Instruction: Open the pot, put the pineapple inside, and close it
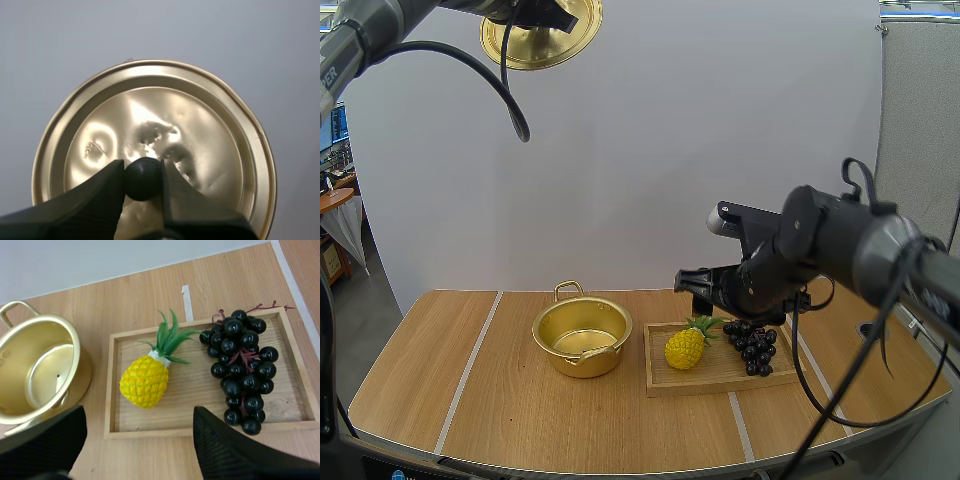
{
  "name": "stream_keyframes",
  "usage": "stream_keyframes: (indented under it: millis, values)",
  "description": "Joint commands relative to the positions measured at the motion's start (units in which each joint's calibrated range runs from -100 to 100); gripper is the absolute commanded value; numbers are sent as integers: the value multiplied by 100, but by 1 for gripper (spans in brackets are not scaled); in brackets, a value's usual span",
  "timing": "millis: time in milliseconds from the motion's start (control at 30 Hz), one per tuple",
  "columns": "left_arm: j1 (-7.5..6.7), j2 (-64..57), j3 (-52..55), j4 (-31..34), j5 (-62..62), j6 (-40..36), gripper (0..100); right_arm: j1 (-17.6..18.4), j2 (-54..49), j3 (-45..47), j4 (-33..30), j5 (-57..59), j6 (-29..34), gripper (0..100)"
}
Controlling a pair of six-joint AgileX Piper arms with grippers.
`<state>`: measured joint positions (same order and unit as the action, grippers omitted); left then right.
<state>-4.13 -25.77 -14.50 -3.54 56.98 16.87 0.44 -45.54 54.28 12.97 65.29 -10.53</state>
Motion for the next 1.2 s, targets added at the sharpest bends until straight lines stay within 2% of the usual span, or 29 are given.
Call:
stream_keyframes:
  millis: [0, 100, 267, 367, 433, 533, 833, 1167]
  values:
    - [-23, -40, -52, 0, -268, -65, 0, 134, 333, -390, -277, 4, 368, 100]
    - [-23, -40, -52, 0, -268, -65, 0, 504, 544, -566, -1032, 4, 1113, 100]
    - [-23, -40, -52, 0, -268, -65, 0, 1336, 630, -597, -2910, 4, 3162, 100]
    - [-23, -40, -52, 0, -268, -65, 0, 1703, 666, -597, -3577, 221, 4034, 100]
    - [-23, -40, -52, 0, -268, -65, 0, 1864, 754, -597, -3827, 397, 4395, 100]
    - [-23, -40, -52, 0, -268, -65, 0, 1931, 1007, -639, -4220, 728, 4941, 100]
    - [-23, -40, -52, 0, -268, -65, 0, 1890, 1769, -673, -4149, 740, 5728, 100]
    - [-23, -40, -52, 0, -268, -65, 0, 1379, 2688, -1361, -3168, 779, 5638, 100]
